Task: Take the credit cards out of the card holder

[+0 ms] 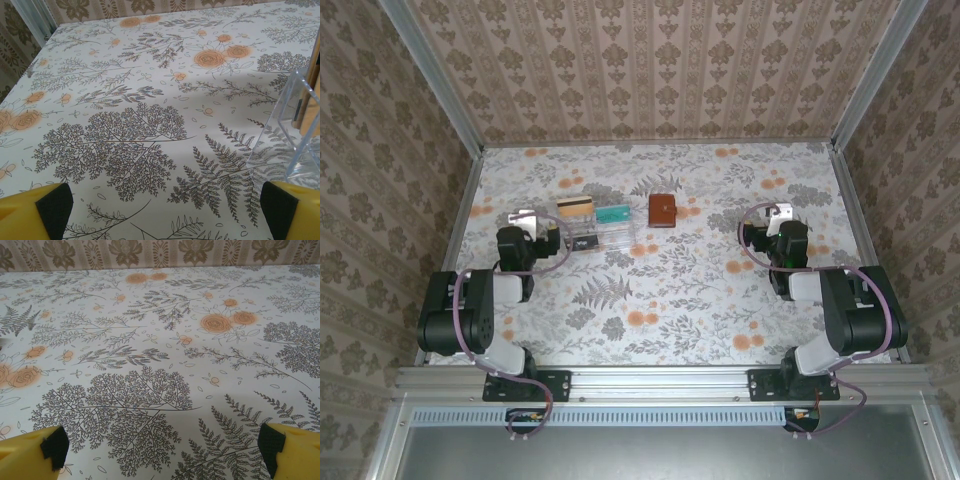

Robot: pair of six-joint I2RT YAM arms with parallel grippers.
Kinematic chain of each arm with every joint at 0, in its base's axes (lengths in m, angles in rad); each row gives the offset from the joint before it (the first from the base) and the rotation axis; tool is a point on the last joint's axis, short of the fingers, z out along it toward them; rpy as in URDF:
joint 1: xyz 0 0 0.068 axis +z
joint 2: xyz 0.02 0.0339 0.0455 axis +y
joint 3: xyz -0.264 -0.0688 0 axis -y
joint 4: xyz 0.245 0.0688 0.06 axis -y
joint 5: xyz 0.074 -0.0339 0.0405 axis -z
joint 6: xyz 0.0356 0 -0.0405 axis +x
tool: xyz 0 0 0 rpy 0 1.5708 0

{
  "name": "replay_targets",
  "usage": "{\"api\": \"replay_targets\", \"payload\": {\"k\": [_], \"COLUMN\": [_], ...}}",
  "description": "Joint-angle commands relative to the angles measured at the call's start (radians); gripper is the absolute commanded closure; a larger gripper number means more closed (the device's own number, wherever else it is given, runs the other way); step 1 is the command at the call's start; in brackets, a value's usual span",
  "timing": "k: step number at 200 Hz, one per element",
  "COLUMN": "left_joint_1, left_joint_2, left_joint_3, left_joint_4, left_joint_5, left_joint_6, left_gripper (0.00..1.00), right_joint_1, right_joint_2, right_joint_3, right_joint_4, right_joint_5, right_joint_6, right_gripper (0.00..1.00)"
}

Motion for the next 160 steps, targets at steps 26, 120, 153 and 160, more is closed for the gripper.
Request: {"api": "replay_targets", "payload": {"k": [26, 120, 153, 160], "left_joint_1": [0.007, 0.009, 0.017, 0.017], "left_joint_2": [0.001, 0.003, -0.025, -0.056], "left_joint_3": [0.016, 0.018, 0.023, 0.027], "left_joint_4": [0.019, 0.017, -0.008, -0.039], "left_joint_5": [0.013, 0.016, 0.035, 0.028], "left_joint_6": [0.010, 0.008, 0.010, 0.007], "left_gripper": [0.00, 0.00, 0.00, 0.00], "right_joint_1": [-0.001, -0.001, -0.001, 0.000], "right_joint_2": [0.000, 0.000, -0.002, -0.017], "right_joint_3": [0.008, 0.009, 0.005, -0.002], "right_joint_4": [0.014, 0.013, 0.017, 0.024], "right_joint_5": [-0.018, -0.019, -0.017, -0.007], "right_joint_6": [0.003, 0.003, 0.003, 0.004], "right_gripper": [0.00, 0.00, 0.00, 0.00]}}
